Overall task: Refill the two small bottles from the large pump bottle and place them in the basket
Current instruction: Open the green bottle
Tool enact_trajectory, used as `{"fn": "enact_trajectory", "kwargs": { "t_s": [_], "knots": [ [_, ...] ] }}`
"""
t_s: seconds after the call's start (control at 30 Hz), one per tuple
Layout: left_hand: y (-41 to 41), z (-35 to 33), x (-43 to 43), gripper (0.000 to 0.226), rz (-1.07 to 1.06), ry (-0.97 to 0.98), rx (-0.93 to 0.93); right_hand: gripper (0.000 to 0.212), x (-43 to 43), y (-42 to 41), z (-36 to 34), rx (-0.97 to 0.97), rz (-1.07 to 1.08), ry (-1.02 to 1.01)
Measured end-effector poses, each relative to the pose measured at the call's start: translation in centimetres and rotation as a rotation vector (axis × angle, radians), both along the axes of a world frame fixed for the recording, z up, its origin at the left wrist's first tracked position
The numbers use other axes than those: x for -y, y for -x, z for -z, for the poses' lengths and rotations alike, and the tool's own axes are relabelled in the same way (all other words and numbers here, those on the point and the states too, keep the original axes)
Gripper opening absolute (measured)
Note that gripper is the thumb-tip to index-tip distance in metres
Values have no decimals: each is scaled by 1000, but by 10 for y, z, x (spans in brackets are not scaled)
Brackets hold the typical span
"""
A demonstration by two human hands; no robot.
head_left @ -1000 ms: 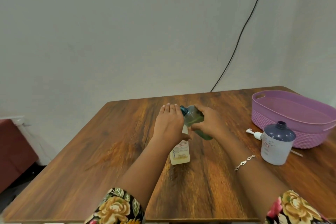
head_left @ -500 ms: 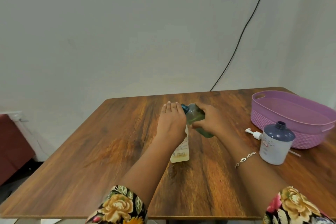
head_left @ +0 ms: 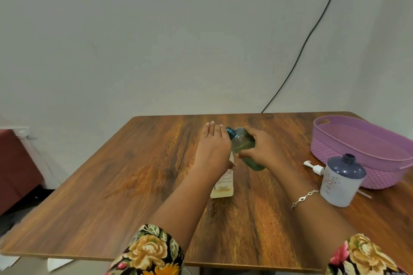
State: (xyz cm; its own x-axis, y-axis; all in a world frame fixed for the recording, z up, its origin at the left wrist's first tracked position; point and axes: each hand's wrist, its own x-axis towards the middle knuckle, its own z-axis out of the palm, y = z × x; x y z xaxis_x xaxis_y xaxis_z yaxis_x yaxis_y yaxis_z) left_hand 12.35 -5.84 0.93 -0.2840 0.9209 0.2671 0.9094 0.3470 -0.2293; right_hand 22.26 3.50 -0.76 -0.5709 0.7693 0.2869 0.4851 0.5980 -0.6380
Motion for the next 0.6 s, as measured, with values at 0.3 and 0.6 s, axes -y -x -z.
{"fn": "enact_trajectory", "kwargs": {
  "t_s": [0.3,0.6],
  "knots": [
    [-1,-11,-2,106,-18,6,69,77,2,-1,-5,6,-21,-6],
    [-3,-5,-3,101,-39,19,41,81,0,-3,-1,55,-31,3]
  ]
}}
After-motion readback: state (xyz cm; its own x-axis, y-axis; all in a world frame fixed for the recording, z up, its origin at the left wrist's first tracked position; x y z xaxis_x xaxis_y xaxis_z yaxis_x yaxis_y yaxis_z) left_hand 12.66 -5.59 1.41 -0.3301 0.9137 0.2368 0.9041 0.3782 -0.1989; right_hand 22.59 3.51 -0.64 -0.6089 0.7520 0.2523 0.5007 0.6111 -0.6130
